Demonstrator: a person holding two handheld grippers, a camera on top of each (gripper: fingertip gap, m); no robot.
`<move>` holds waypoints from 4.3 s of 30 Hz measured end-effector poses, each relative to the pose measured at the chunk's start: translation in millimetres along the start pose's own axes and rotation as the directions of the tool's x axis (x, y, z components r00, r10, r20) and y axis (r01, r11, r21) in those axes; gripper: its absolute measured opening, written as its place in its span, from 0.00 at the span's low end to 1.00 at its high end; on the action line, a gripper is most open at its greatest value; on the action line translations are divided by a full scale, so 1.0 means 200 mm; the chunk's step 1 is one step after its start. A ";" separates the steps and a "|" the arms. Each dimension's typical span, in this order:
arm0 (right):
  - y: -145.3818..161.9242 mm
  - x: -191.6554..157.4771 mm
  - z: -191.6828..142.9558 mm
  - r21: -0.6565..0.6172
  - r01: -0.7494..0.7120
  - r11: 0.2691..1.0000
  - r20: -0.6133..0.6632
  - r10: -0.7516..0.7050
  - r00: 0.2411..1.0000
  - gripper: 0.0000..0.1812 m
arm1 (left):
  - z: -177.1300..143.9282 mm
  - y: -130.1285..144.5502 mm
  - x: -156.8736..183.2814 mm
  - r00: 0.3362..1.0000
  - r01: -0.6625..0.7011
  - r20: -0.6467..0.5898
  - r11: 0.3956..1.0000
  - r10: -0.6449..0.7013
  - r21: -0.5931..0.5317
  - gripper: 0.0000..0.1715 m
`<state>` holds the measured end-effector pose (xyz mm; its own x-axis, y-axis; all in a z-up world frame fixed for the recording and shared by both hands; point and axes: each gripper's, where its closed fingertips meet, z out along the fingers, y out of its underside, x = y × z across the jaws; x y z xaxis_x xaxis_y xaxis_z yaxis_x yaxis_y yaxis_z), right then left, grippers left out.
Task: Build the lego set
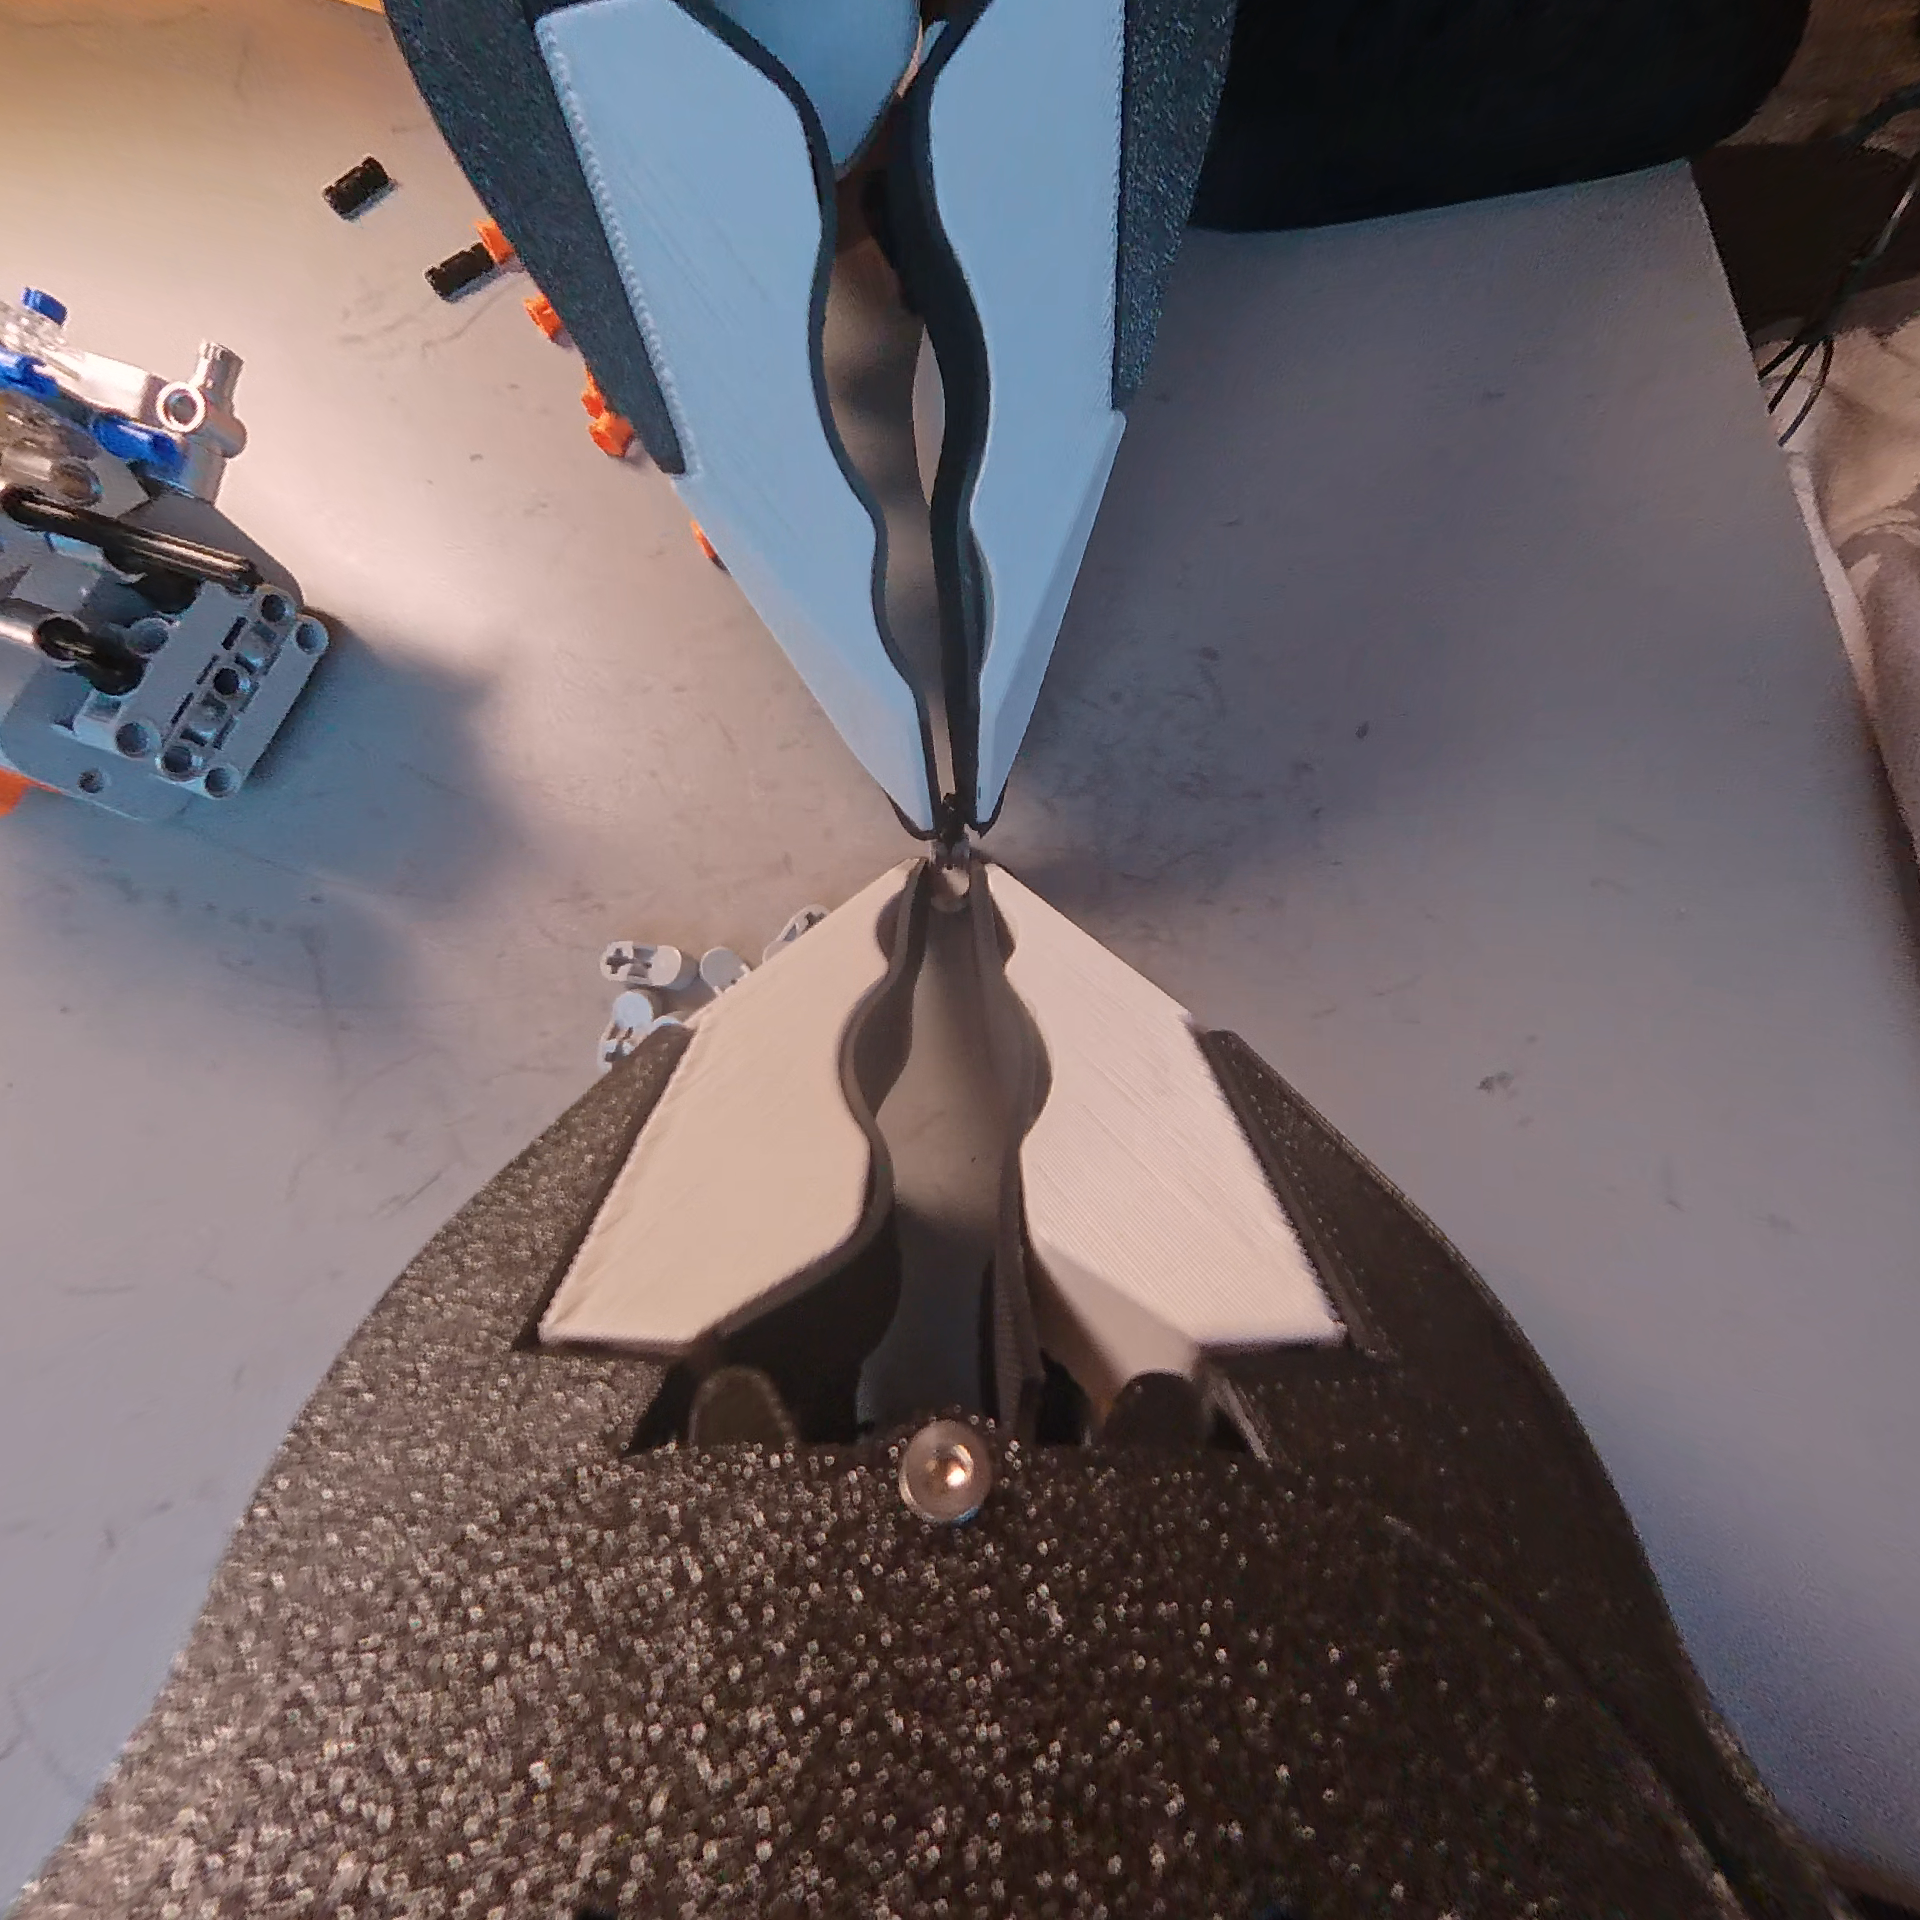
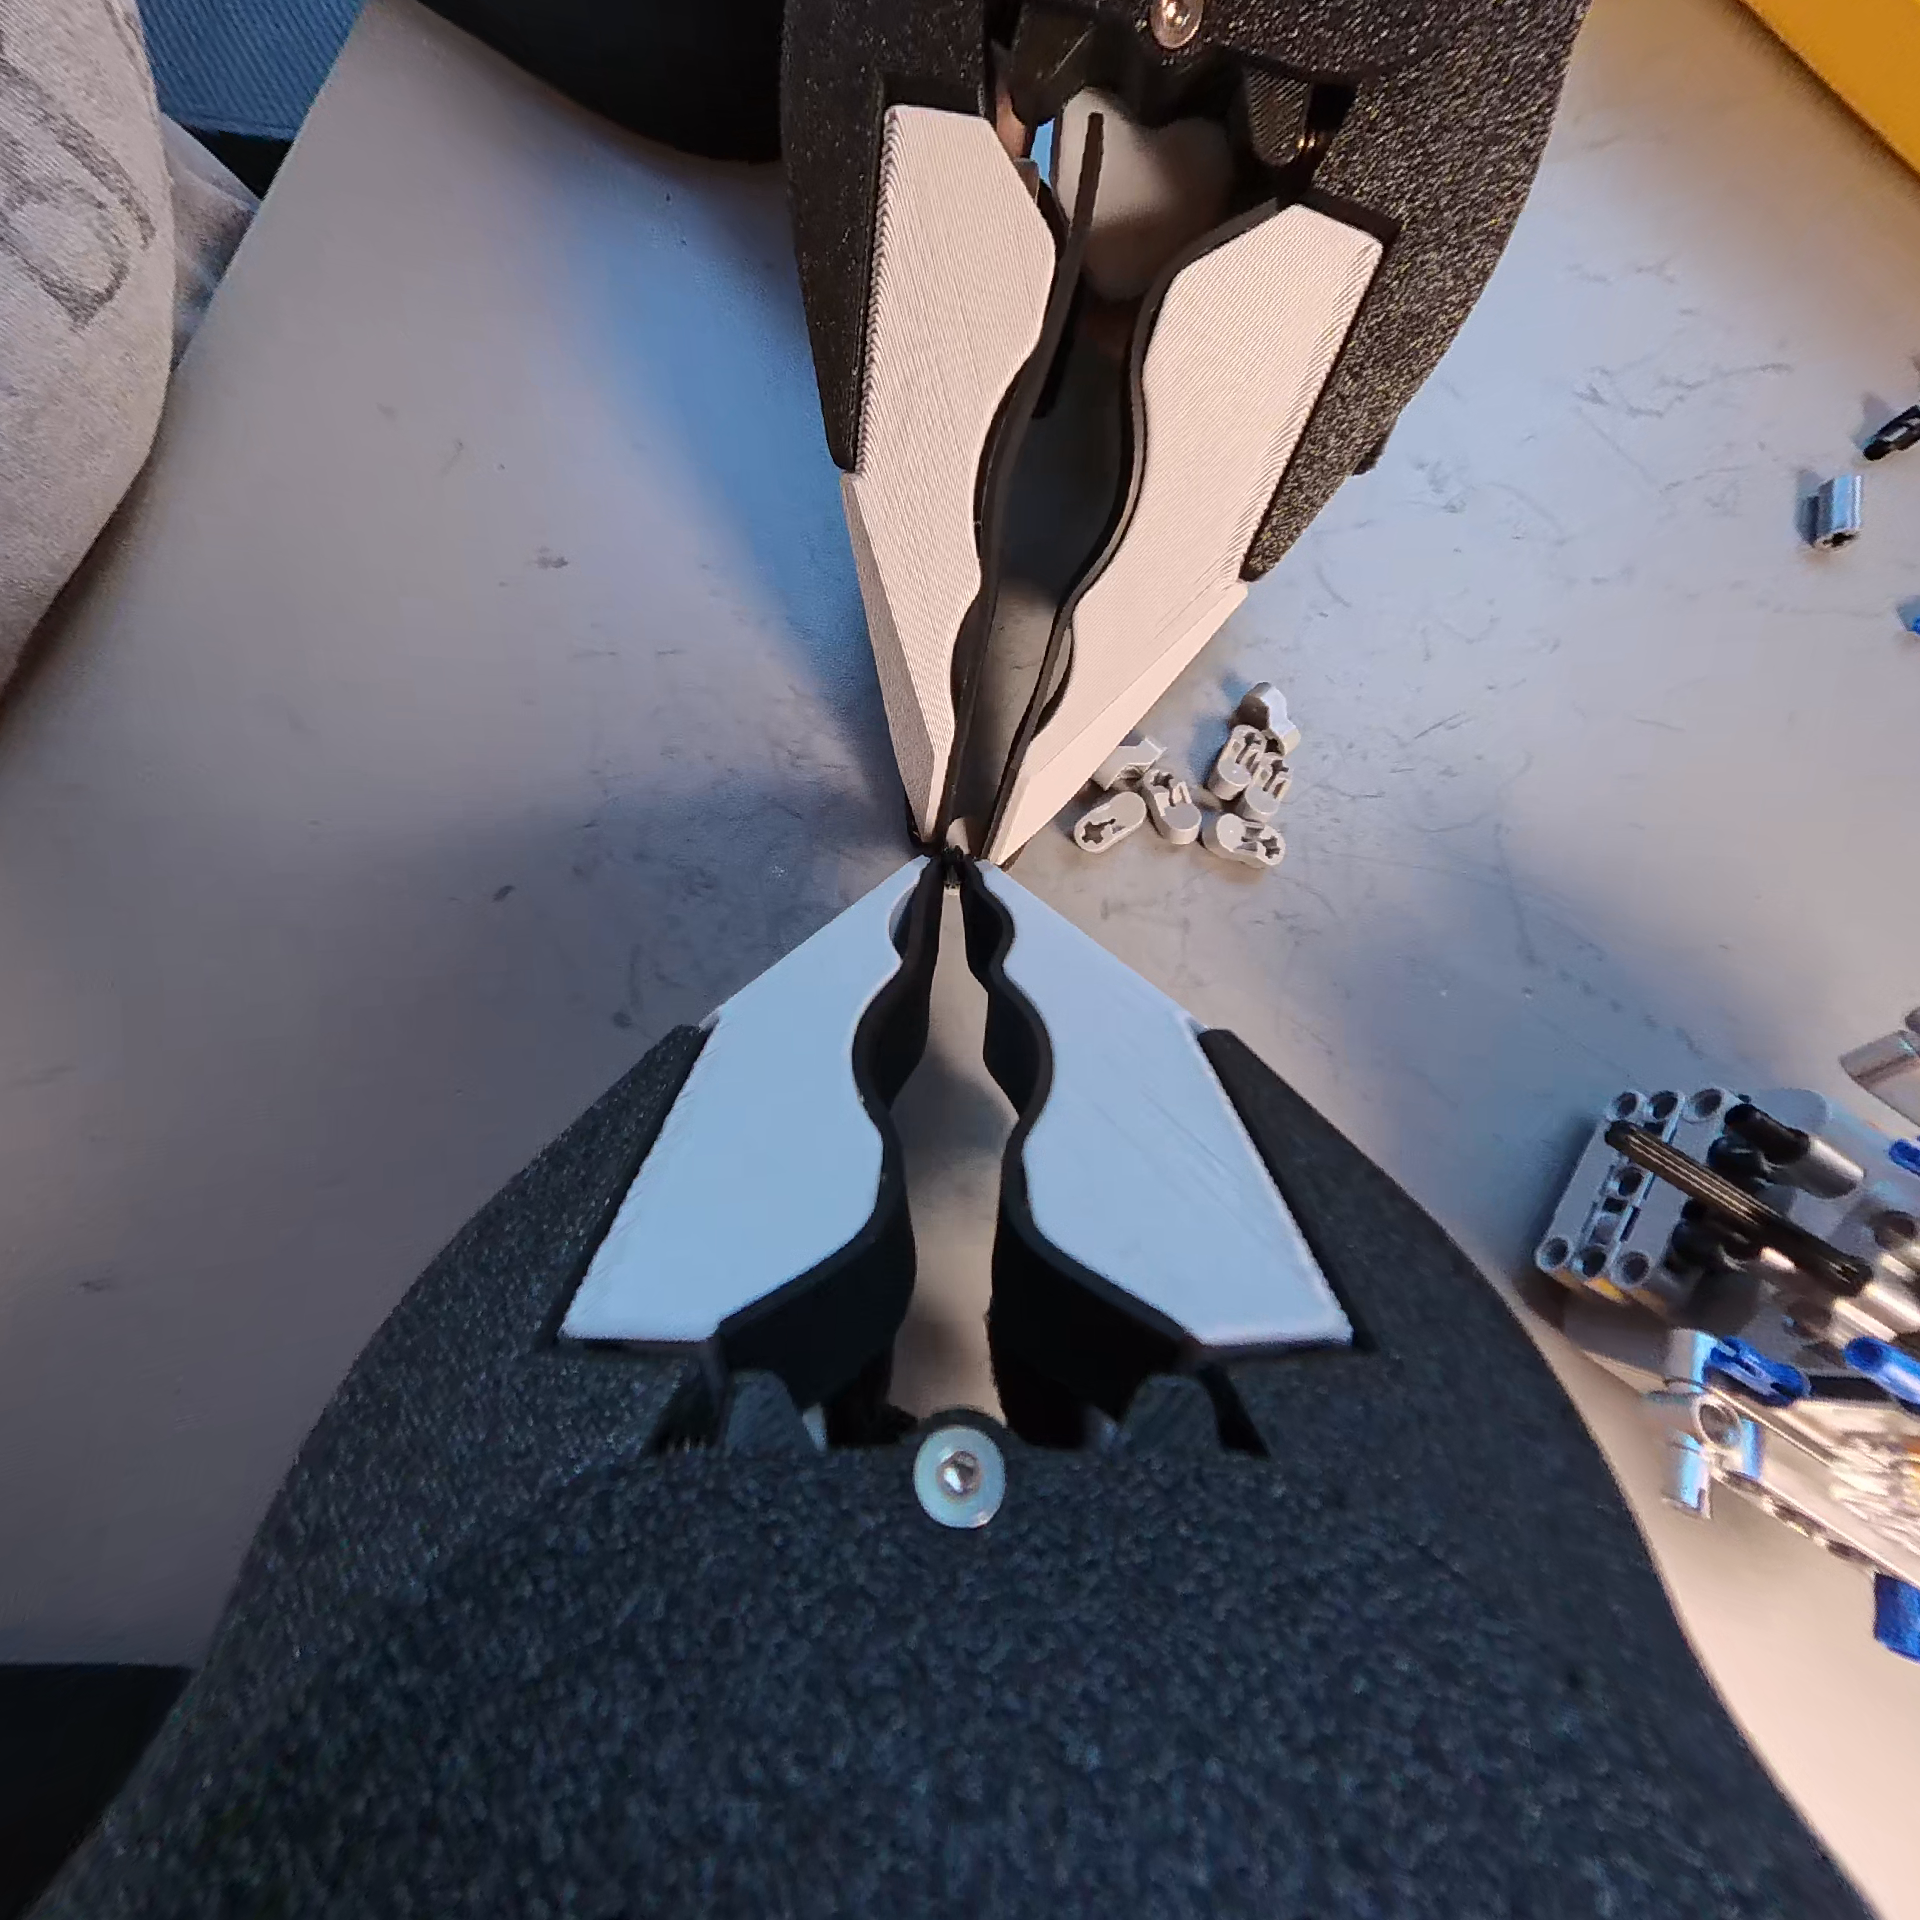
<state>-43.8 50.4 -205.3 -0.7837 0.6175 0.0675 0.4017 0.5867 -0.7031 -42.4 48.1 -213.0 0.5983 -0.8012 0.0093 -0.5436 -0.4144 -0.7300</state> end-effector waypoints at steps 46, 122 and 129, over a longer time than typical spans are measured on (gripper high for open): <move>0.04 0.00 0.01 -0.151 0.116 0.982 -0.014 -0.119 0.993 0.03 | 0.00 0.00 0.00 0.995 -0.037 -0.098 0.999 0.037 0.007 0.03; -0.33 -0.02 -0.34 0.162 0.246 0.956 -0.627 -0.093 0.774 0.08 | -0.31 -0.43 0.09 0.703 0.689 -0.579 0.595 -0.412 0.414 0.01; -0.32 -0.11 -0.33 0.292 0.090 0.952 -0.405 0.038 0.913 0.10 | -0.23 -0.37 0.10 0.901 0.417 -0.306 0.804 -0.306 0.424 0.01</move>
<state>-22.0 33.2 -115.2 -0.5086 0.7985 0.3221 0.1738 0.4616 -0.8699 -18.0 42.7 -127.6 0.5251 -0.7279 0.4410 0.0624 -0.4838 -0.8729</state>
